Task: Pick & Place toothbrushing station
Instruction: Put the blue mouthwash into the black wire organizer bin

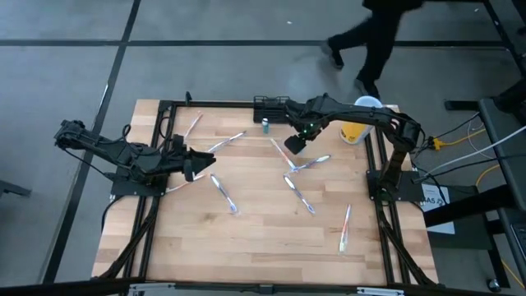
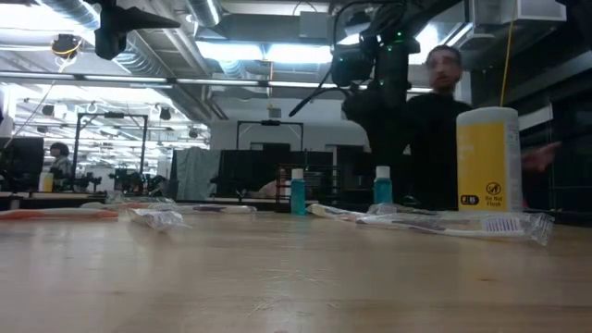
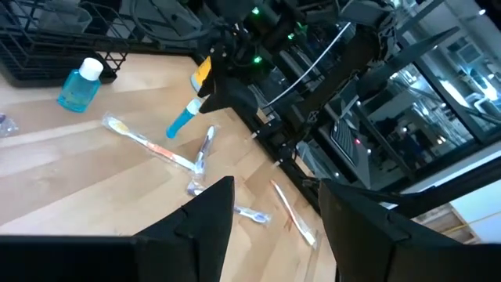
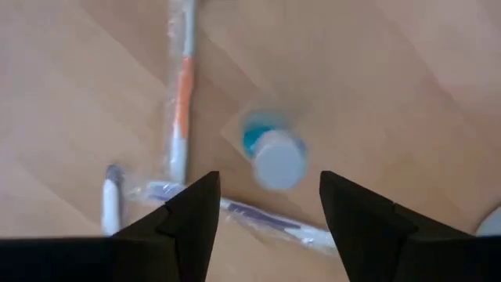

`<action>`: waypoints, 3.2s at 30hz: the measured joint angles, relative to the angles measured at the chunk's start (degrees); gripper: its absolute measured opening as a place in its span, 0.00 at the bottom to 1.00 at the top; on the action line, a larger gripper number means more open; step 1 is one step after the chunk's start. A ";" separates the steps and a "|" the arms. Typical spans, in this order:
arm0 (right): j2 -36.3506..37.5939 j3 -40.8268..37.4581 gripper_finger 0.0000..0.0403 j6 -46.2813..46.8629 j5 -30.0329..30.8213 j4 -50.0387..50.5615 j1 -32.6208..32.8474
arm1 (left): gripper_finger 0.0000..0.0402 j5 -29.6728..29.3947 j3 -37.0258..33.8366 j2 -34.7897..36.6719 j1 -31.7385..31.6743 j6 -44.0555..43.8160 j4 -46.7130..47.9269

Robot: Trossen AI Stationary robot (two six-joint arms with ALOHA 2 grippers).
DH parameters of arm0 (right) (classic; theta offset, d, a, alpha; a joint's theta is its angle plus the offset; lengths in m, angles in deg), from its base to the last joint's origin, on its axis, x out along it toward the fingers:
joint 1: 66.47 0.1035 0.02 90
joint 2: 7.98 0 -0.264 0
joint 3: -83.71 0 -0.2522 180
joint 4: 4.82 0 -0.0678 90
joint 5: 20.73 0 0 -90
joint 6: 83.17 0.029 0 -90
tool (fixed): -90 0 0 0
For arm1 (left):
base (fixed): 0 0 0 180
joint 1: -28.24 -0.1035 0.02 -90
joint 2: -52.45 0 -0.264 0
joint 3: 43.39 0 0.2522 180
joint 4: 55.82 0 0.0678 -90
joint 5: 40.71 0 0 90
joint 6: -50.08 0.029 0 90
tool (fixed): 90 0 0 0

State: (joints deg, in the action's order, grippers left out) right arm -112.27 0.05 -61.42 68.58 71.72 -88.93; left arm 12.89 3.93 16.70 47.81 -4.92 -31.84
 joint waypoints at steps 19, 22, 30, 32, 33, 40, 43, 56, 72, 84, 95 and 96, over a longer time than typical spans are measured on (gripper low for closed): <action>-0.02 -5.05 0.55 1.87 -1.75 -7.61 0.37 | 0.46 -0.04 0.00 0.00 0.00 -0.35 -0.20; -0.02 -5.05 0.55 2.71 -1.76 -7.77 0.37 | 0.46 0.05 0.00 0.00 0.00 -0.33 -0.20; -0.02 -5.05 0.55 3.70 0.05 -7.99 0.37 | 0.46 0.11 0.00 0.00 0.00 0.23 -0.17; 0.00 -5.05 0.53 4.06 0.27 -7.99 0.37 | 0.46 0.11 0.00 0.00 0.00 0.26 -0.17; -0.02 -5.05 0.52 4.22 0.27 -7.99 0.37 | 0.46 0.13 0.00 0.00 0.00 0.31 -0.17; 0.00 -5.05 0.35 4.20 0.73 -8.05 0.37 | 0.46 0.39 0.00 -0.01 0.00 0.72 -0.15; 0.00 -5.05 0.26 4.20 0.73 -8.15 0.37 | 0.46 0.39 0.00 0.00 0.00 0.98 -0.15; 0.02 3.06 0.24 5.01 1.35 -9.14 1.39 | 0.46 0.15 0.01 0.00 0.00 1.98 -0.14; -11.31 34.48 0.24 12.41 6.84 -8.18 -5.20 | 0.46 -2.71 0.02 -0.01 -0.01 2.18 -0.15; -23.26 51.13 0.24 10.07 7.36 7.94 -7.02 | 0.46 -2.75 0.02 -0.02 0.00 2.20 -0.17; -23.02 52.43 0.24 14.01 7.09 7.47 -8.61 | 0.46 -2.71 0.02 0.02 -0.02 3.82 -0.71; -23.01 52.43 0.24 14.50 7.09 7.02 -8.61 | 0.46 -2.71 0.02 0.02 -0.02 4.13 -1.01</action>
State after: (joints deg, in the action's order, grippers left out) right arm -135.28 52.49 -46.92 75.67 78.73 -97.54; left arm 10.18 3.95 16.72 47.79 -0.79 -32.85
